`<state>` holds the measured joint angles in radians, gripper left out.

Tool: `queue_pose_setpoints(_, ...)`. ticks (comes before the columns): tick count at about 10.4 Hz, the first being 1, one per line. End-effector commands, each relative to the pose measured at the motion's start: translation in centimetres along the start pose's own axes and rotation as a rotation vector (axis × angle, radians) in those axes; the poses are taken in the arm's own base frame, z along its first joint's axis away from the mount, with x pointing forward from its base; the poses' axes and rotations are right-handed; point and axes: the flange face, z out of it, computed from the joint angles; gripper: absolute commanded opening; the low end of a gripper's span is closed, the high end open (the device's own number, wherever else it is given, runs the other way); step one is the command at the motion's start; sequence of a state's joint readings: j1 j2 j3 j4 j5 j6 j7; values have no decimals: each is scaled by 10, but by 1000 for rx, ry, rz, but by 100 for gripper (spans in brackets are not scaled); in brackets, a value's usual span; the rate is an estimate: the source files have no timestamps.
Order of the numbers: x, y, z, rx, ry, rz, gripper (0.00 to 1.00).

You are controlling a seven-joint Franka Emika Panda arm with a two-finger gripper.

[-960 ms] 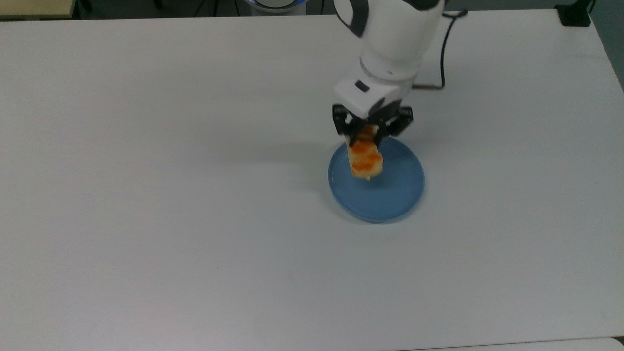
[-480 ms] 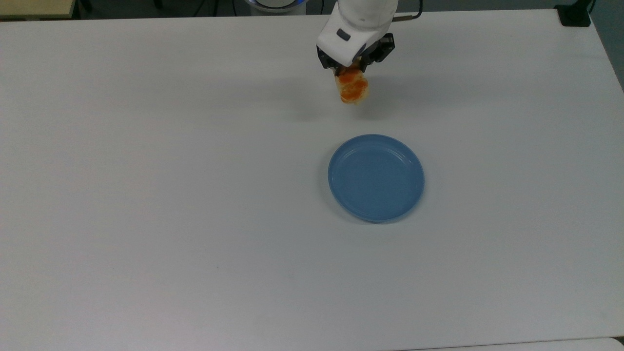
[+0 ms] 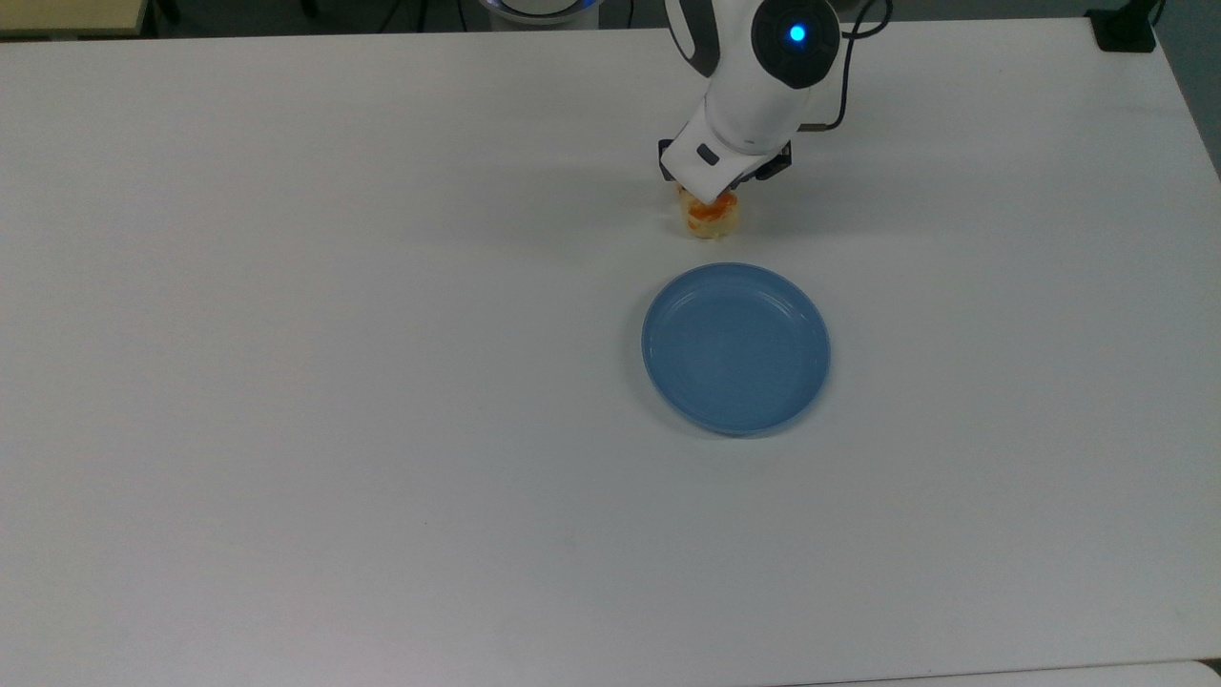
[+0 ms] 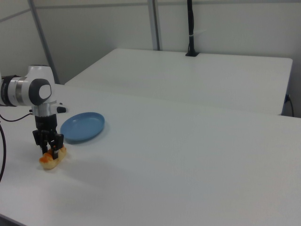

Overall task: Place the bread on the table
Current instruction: 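Lower the bread roll onto the bare table and open the gripper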

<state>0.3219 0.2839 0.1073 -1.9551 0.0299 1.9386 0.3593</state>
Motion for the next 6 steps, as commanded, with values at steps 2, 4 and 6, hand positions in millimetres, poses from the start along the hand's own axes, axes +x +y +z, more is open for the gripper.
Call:
queue_pose_setpoints(2,-12,-16,-5,0,25,29,100)
queue_pose_setpoints(4,-14,-4,-55,16,80,35,100)
queue_pose_setpoints(6,-11,40,-132,19,155,60,100)
